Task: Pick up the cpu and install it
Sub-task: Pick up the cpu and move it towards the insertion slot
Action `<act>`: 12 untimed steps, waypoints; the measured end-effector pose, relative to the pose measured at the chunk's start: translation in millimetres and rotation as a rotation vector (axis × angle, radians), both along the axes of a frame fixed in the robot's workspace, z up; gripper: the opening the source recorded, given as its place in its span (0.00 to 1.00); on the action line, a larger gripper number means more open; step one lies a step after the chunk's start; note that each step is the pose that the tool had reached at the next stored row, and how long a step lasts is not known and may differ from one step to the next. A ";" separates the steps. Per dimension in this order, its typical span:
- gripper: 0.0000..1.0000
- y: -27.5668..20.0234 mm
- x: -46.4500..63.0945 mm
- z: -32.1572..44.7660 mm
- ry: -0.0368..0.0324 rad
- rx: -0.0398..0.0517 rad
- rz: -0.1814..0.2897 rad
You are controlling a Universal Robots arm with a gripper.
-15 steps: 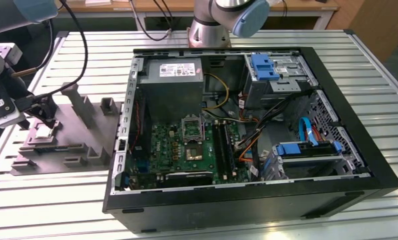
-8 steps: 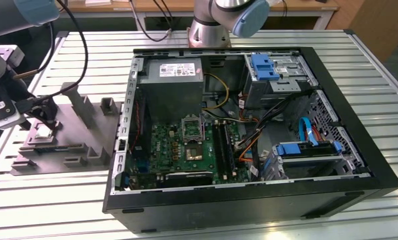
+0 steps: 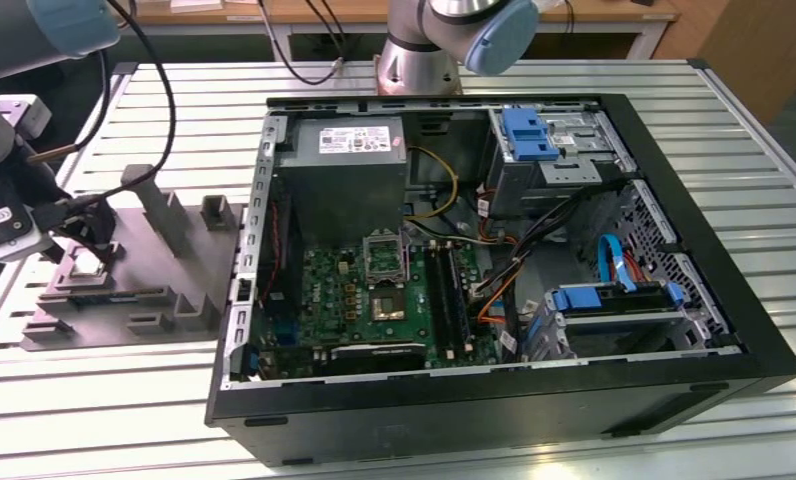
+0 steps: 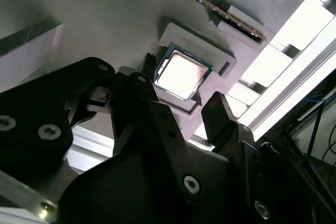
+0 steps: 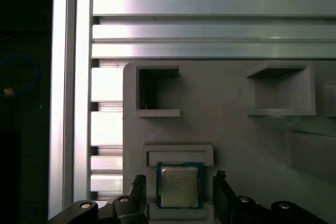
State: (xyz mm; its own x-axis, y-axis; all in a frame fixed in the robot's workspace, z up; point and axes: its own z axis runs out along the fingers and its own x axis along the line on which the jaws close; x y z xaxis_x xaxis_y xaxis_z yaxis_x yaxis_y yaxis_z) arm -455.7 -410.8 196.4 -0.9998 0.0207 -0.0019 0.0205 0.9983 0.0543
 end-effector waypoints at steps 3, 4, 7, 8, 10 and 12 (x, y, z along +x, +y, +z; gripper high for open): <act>0.62 0.1 -0.8 -1.0 0.0000 0.0000 -0.003; 0.62 0.0 -0.9 -1.3 0.0000 0.0000 -0.004; 0.62 0.1 -1.0 -2.7 0.0000 0.0000 -0.006; 0.62 0.1 -0.9 -3.5 0.0000 0.0000 -0.007; 0.62 0.1 -1.0 -5.0 0.0001 -0.0001 -0.007; 0.62 0.1 -1.0 -6.6 0.0001 -0.0001 -0.008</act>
